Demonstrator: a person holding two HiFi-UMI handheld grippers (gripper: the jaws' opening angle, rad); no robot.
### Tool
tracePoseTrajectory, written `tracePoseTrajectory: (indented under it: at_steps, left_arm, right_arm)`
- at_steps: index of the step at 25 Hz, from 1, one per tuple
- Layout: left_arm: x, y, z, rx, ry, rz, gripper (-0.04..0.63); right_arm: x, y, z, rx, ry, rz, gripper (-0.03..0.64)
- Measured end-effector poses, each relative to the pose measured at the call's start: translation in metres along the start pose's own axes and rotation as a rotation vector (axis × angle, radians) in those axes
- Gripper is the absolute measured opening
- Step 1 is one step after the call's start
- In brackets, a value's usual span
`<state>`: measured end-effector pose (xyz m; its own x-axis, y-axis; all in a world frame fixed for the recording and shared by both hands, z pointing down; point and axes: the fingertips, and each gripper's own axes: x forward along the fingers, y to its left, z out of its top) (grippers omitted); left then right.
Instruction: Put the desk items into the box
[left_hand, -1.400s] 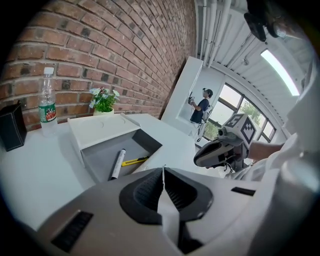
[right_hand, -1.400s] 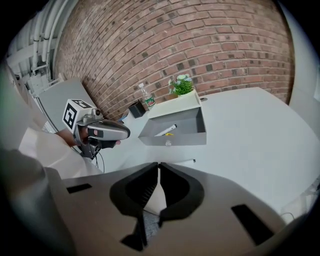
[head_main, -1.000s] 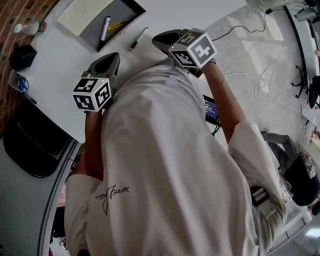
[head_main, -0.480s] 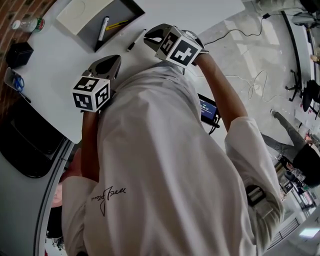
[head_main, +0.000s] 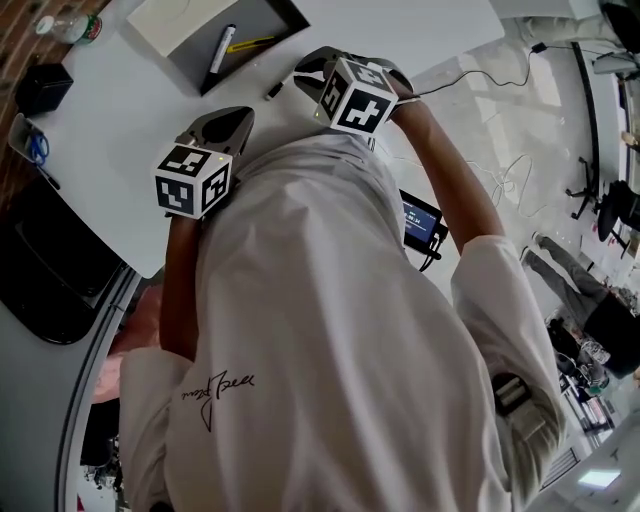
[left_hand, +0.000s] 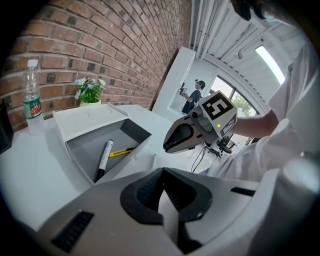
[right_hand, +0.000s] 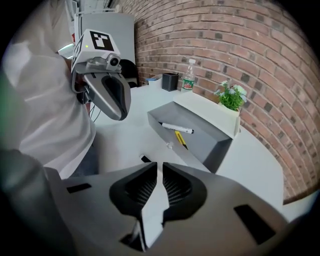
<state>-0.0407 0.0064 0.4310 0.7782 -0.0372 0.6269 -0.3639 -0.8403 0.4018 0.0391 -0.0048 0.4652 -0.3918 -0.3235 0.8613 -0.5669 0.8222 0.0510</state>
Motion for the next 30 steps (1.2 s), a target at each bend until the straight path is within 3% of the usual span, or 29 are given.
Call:
tracePoseTrajectory:
  at_steps: [5, 8, 30]
  left_arm:
    - [-0.002, 0.002, -0.001, -0.007, -0.005, -0.002, 0.005]
    - [-0.001, 0.002, -0.003, -0.010, 0.001, -0.001, 0.005]
    - [0.002, 0.011, -0.010, -0.058, 0.031, 0.011, 0.005]
  right_arm:
    - [0.011, 0.005, 0.000, -0.081, 0.036, 0.034, 0.045]
    - [0.019, 0.010, 0.000, -0.123, 0.054, 0.055, 0.101]
    - [0.071, 0.015, -0.021, -0.269, 0.147, 0.156, 0.124]
